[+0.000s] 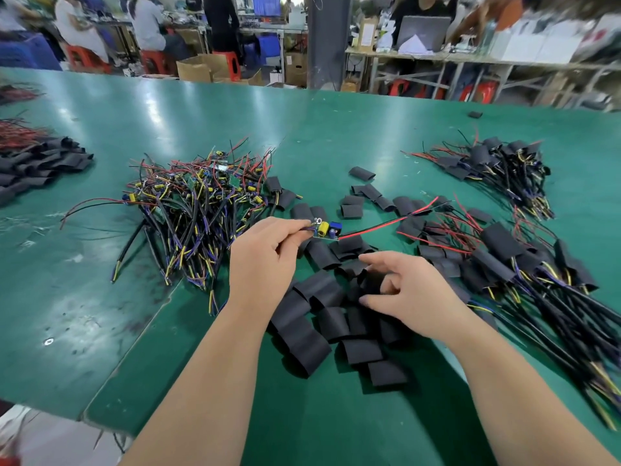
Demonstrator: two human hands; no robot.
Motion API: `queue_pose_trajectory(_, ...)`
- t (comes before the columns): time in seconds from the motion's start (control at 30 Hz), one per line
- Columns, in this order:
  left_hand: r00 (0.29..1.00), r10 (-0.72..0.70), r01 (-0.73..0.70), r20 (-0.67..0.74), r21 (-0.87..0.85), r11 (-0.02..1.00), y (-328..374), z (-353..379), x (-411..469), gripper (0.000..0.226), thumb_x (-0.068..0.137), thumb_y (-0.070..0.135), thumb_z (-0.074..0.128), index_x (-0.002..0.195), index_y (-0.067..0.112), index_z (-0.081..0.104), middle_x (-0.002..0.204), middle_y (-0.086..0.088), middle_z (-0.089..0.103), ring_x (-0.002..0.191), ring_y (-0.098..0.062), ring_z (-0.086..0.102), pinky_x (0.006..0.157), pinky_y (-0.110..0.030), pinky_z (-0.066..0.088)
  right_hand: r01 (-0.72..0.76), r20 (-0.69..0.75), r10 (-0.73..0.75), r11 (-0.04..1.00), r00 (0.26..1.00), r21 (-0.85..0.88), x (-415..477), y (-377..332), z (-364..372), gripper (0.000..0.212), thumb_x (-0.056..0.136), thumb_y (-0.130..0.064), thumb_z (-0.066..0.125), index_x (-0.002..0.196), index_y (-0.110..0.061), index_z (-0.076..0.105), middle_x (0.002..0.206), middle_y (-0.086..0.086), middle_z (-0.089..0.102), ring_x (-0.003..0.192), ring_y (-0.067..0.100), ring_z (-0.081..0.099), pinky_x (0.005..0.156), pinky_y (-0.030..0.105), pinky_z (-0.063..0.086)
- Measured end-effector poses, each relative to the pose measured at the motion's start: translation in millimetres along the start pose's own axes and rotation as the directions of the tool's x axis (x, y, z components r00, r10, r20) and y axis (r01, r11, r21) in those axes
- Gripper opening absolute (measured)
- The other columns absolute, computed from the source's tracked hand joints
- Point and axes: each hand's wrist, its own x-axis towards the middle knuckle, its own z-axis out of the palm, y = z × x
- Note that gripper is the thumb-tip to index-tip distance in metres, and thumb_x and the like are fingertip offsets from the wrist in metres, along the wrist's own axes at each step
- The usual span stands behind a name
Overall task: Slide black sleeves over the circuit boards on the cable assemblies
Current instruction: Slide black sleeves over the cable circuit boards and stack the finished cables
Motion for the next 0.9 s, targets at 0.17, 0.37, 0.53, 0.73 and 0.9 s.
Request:
queue_pose_trajectory(0.17,1.0,0.023,-0.023,0.004,-0.013,1.0,0.8,-0.9,0.2,0.014,0.083,0.006,0.068,0.094,0.01,0.076,0.086,0.011,0.067,0.083,-0.001,0.06,0.078,-0.01,0.046,0.101,-0.377,0.131,0.839,0.917,0.535,0.0,4.2,-19.8,0.033,0.075,0.001,0.076,0.094,-0.026,0.07,0.071,-0.019,0.067,0.065,-0.004,0.06,0.071,0.01,0.048)
queue_pose_trajectory(0.37,0.999,0.035,-0.035,0.004,-0.052,0.998,2.8,-0.1,-0.8,0.014,0.084,0.006,0.068,0.093,0.012,0.076,0.083,0.013,0.066,0.078,-0.001,0.06,0.074,-0.014,0.046,0.346,-0.324,0.501,0.053,0.802,0.937,2.3,16.8,-40.7,0.003,0.095,-0.015,0.055,0.093,-0.013,0.057,0.075,-0.003,0.072,0.076,0.006,0.07,0.077,0.022,0.057)
queue_pose_trajectory(0.53,0.999,0.035,-0.034,0.011,-0.063,0.997,4.6,0.2,-1.5,0.014,0.084,0.006,0.067,0.094,0.012,0.076,0.084,0.01,0.068,0.079,-0.004,0.062,0.074,-0.017,0.048,0.379,-0.263,0.512,-0.136,0.818,0.915,6.9,5.8,-43.8,0.012,0.093,-0.017,0.056,0.096,-0.006,0.061,0.082,0.004,0.074,0.087,0.01,0.071,0.073,0.021,0.057)
queue_pose_trajectory(0.73,0.999,0.035,-0.036,-0.03,-0.035,0.999,3.6,-0.5,-1.7,0.014,0.084,0.005,0.066,0.094,0.01,0.076,0.086,0.01,0.067,0.081,-0.003,0.061,0.076,-0.011,0.045,0.298,-0.236,0.372,-0.119,0.898,0.947,1.9,-0.9,-43.8,0.033,0.075,-0.032,0.06,0.099,-0.009,0.056,0.091,0.004,0.073,0.095,0.01,0.07,0.072,0.019,0.056)
queue_pose_trajectory(0.9,0.999,0.034,-0.034,-0.018,-0.017,0.999,1.8,0.0,-1.5,0.014,0.084,0.009,0.067,0.094,0.01,0.076,0.087,0.009,0.069,0.08,-0.004,0.062,0.076,-0.012,0.047,0.305,-0.264,0.262,-0.131,0.928,0.943,-1.0,-6.4,-39.9,0.034,0.079,-0.028,0.056,0.106,-0.007,0.057,0.094,0.003,0.073,0.096,0.012,0.07,0.074,0.02,0.056)
